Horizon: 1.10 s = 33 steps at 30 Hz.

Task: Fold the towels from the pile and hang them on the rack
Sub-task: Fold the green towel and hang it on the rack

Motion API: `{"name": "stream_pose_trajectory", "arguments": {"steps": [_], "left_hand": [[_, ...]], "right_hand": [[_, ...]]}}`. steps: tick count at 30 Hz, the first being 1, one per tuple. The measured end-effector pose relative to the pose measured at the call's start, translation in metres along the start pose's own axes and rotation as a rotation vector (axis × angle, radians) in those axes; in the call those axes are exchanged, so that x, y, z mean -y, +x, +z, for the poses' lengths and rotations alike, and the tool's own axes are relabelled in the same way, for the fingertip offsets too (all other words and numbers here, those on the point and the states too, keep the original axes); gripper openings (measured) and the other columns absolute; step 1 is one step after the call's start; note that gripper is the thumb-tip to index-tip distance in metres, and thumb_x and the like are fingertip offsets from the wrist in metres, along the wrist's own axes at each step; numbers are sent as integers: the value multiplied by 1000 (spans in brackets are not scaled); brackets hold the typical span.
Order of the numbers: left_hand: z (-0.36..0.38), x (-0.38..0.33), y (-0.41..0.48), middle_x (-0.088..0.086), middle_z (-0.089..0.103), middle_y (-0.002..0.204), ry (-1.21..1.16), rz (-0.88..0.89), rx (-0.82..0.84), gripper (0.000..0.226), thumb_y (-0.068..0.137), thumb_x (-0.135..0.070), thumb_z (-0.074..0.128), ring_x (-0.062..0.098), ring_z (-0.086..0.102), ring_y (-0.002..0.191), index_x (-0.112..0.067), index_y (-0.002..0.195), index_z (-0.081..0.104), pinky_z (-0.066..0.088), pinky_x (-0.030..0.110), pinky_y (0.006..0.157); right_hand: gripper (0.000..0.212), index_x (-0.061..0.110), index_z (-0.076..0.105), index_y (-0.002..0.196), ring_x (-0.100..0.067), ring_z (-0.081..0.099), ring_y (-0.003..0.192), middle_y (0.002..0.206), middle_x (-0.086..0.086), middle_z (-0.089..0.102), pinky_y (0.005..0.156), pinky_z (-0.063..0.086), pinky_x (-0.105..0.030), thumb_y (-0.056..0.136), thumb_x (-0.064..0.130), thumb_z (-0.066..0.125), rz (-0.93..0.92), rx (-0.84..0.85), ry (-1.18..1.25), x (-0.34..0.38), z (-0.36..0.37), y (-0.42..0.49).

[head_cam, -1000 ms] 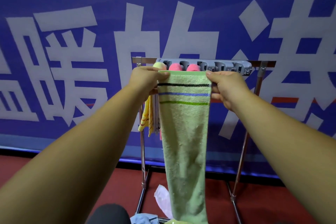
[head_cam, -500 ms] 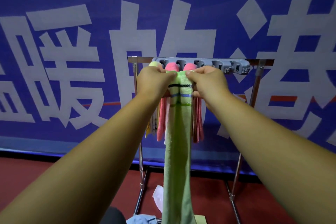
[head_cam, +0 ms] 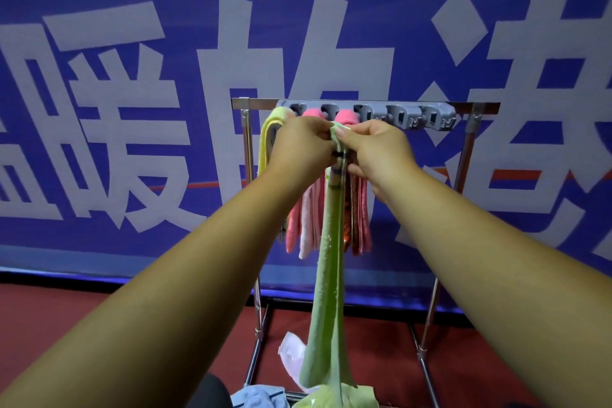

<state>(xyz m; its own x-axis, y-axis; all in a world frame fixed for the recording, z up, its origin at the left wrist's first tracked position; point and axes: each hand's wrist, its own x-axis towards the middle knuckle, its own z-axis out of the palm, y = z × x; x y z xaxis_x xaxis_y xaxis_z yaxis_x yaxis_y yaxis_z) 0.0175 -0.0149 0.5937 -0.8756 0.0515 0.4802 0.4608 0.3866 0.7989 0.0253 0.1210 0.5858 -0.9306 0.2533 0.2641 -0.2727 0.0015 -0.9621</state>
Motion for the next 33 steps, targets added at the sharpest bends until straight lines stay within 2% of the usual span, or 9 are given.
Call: {"name": "stream_pose_trajectory", "arguments": {"steps": [5, 7, 10, 14, 17, 21, 24, 29, 33], "left_hand": [[-4, 2, -3, -3, 77, 94, 57, 69, -177, 26, 91, -24, 83, 10, 77, 78, -16, 114, 73, 67, 34, 66], [-7, 0, -3, -3, 73, 92, 56, 48, -199, 30, 90, -30, 85, 14, 76, 74, -19, 110, 67, 67, 40, 62], [-11, 0, -1, -1, 69, 95, 34, 27, -207, 41, 84, -40, 88, 20, 74, 85, -23, 109, 60, 66, 48, 71], [-15, 6, 0, -1, 69, 106, 25, -9, -127, 65, 76, -57, 90, 14, 70, 99, -20, 120, 59, 62, 37, 84], [-23, 16, -2, -1, 77, 116, -180, -107, 113, 79, 73, -66, 89, 16, 76, 106, -20, 131, 62, 62, 45, 96], [-28, 36, -22, 1, 79, 119, -249, -257, 466, 55, 86, -49, 83, 21, 76, 112, -18, 129, 69, 57, 48, 105], [-23, 48, -38, 10, 76, 125, -382, -299, 594, 41, 96, -33, 75, 28, 74, 115, -9, 128, 71, 57, 46, 105], [-16, 43, -47, 15, 75, 121, -642, -304, 542, 37, 101, -32, 70, 29, 74, 107, -9, 131, 69, 59, 43, 93], [-12, 35, -41, 16, 77, 120, -669, -355, 421, 42, 105, -36, 65, 31, 76, 106, -7, 135, 66, 62, 43, 89]], "right_hand": [[22, 16, 76, 106, -30, 79, 104, 109, -11, 81, 91, 65, -53, 92, 31, 84, 18, 110, 68, 5, -3, -3], [25, 15, 74, 112, -27, 80, 103, 109, -10, 81, 94, 64, -52, 94, 30, 83, 21, 156, 92, 7, -5, -5], [27, 15, 72, 117, -24, 79, 106, 111, -8, 82, 97, 63, -51, 95, 27, 82, 11, 187, 97, 13, -8, -10], [24, 6, 69, 121, -25, 82, 96, 106, -13, 82, 88, 67, -44, 102, 20, 73, 45, 167, 192, 25, -11, -17], [24, 0, 68, 122, -27, 82, 93, 103, -16, 82, 77, 68, -39, 105, 18, 68, 71, 159, 253, 29, -11, -18], [25, -2, 70, 122, -29, 82, 92, 104, -18, 82, 71, 67, -38, 108, 17, 63, 84, 130, 295, 27, -12, -11], [24, 0, 71, 122, -27, 82, 90, 104, -15, 82, 69, 66, -37, 108, 17, 63, 108, 100, 352, 26, -14, -2], [27, 2, 71, 127, -20, 80, 82, 108, -11, 82, 71, 68, -35, 109, 20, 61, 205, 60, 335, 3, -20, 7], [53, 7, 70, 129, -22, 78, 83, 93, -8, 80, 87, 64, -40, 111, 52, 50, 451, 246, 135, -38, -29, -3]]}}
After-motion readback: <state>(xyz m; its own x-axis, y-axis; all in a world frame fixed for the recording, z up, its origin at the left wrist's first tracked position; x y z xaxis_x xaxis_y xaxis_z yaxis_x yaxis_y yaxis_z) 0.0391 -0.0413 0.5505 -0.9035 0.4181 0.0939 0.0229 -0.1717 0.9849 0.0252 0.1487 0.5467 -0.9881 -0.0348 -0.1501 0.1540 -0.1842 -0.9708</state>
